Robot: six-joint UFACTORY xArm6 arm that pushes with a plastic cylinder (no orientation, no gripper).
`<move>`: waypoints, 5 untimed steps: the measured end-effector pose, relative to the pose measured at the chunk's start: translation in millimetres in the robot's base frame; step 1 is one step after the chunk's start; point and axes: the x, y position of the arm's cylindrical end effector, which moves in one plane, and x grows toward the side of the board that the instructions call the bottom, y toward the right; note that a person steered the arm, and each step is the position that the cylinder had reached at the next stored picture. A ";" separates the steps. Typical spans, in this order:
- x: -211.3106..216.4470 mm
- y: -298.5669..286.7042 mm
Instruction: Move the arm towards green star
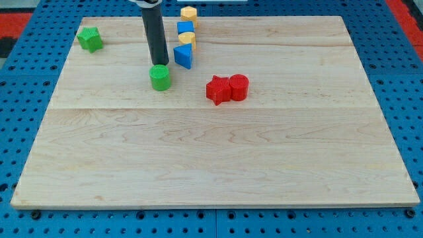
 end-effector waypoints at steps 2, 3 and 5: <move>-23.6 21.2; -27.0 24.4; -30.6 -61.4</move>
